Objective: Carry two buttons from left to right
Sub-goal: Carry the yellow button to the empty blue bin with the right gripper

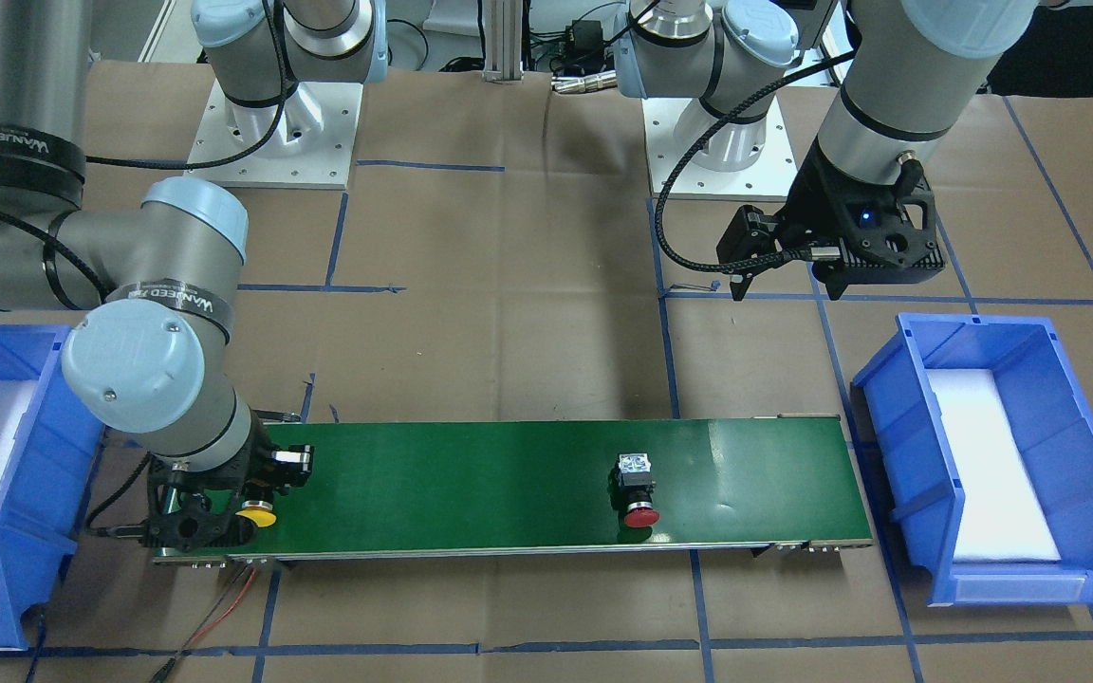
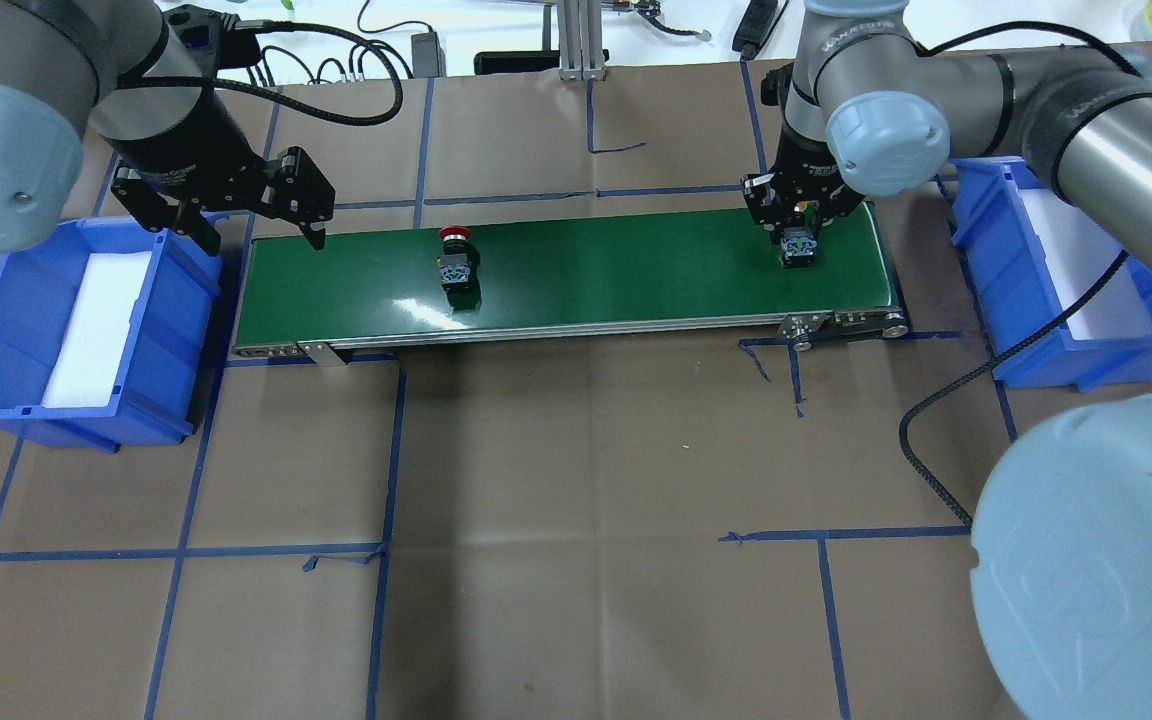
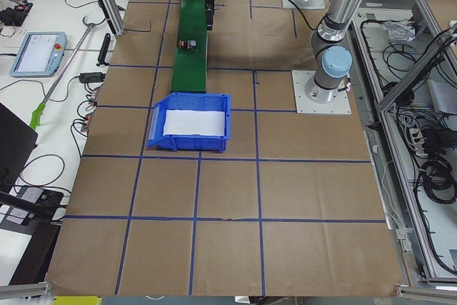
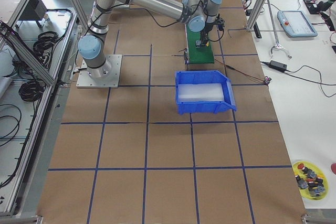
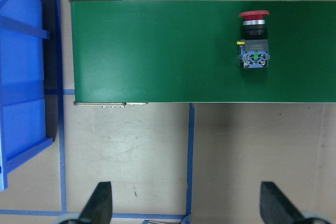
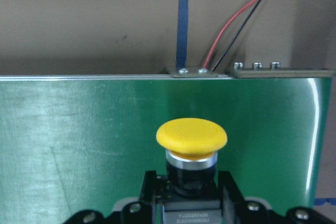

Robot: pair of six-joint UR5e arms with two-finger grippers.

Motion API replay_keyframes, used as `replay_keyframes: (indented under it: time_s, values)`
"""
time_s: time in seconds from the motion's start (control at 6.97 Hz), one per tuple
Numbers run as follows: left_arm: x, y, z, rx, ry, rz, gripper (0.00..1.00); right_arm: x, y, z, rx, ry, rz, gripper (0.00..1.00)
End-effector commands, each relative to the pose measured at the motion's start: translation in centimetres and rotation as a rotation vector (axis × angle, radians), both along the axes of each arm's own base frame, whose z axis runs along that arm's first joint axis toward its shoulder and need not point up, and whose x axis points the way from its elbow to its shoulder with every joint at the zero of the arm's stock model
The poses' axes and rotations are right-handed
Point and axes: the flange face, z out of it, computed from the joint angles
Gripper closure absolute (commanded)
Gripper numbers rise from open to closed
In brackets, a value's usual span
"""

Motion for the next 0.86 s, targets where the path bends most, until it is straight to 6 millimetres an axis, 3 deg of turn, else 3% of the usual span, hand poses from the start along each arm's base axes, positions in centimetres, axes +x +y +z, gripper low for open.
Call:
replay_keyframes:
  time_s: [0.0,0.14,0.29,0.43,0.57,0.72]
  values:
    - [0.0,0.1,0.1,-0.002,0.001,0.000,0.00,-5.1,0.1,6.5,-0.012,0.030,-0.009,0.95]
    - [0.0,0.1,0.1,-0.002,0.001,0.000,0.00,-10.5,0.5,10.4,-0.052,0.030,-0.048,0.94]
    - [0.0,0.1,0.1,-0.002,0.001,0.000,0.00,-15.6,1.7,12.5,-0.068,0.033,-0.016,0.94]
    - [0.0,0.1,0.1,-0.002,0.001,0.000,0.00,-18.4,2.8,13.7,-0.072,0.048,0.054,0.94]
    - [0.0,0.1,0.1,-0.002,0.001,0.000,0.00,-22.3,4.9,13.3,-0.044,0.061,0.054,0.95]
    - [0.0,0.1,0.1,-0.002,0.004,0.000,0.00,-26.5,7.6,11.5,-0.017,0.042,0.027,0.95]
